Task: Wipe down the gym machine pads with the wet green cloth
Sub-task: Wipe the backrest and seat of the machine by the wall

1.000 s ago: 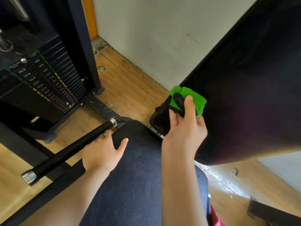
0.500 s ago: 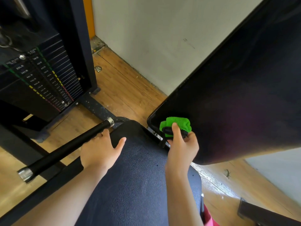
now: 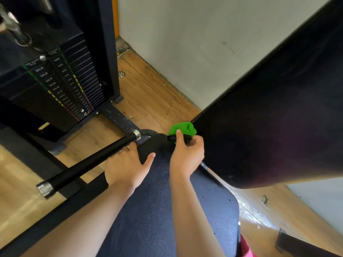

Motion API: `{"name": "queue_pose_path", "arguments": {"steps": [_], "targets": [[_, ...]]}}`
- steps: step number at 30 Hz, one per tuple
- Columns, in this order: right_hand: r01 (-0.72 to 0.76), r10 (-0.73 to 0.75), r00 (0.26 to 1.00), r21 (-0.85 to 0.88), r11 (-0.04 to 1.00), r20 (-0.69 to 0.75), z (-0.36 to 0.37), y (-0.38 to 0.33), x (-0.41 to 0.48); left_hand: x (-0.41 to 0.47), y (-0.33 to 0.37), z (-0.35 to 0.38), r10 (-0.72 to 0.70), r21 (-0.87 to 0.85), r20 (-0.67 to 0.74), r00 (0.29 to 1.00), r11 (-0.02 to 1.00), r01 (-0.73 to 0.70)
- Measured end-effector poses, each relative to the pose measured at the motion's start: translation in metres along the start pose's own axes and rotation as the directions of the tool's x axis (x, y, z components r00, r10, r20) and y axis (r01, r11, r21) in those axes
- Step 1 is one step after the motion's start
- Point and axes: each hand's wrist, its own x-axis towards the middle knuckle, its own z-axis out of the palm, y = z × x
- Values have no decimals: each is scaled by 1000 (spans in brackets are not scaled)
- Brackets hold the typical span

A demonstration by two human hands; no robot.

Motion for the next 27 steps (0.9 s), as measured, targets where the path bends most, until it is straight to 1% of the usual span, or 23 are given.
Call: {"name": "queue_pose_path", "arguments": {"steps": [4,7,10,13,15,17,19,21,23,24,27], "targets": [[-95,93,995,-203,975,-21,1,7,4,0,-1,0,-6,-17,-15,1000,1000,6],[-175,161,984,-251,952,-75,-5,30,5,0,-1,-2,9,-27,-35,999,1000,-10],[-229,208,970,-187,955,-123,-12,41,6,0,-1,-3,22,5,-38,999,1000,-22],[-176,168,981,-81,981,-98,-6,34,1,-1,0,-4,22,1,-29,999,1000,-22],[-120,120,991,1,993,-57,2,18,1,0,1,-3,6,-6,-17,1000,1000,-6],[-98,100,995,56,994,-26,10,3,6,0,1,0,-9,8,5,1000,1000,9],[-139,140,990,85,987,-12,14,-3,11,1,1,0,-18,23,19,1000,1000,18],[-220,220,975,42,975,-10,10,5,9,1,1,-2,-21,18,14,1000,1000,21],[-297,298,953,26,954,-50,3,23,5,0,1,-3,-12,8,-2,1000,1000,12],[-322,325,943,50,945,-76,-1,32,4,0,1,-4,-6,6,-10,1000,1000,6],[-341,350,930,88,936,-110,-6,45,7,0,1,-5,-6,6,-16,1000,1000,6]]}}
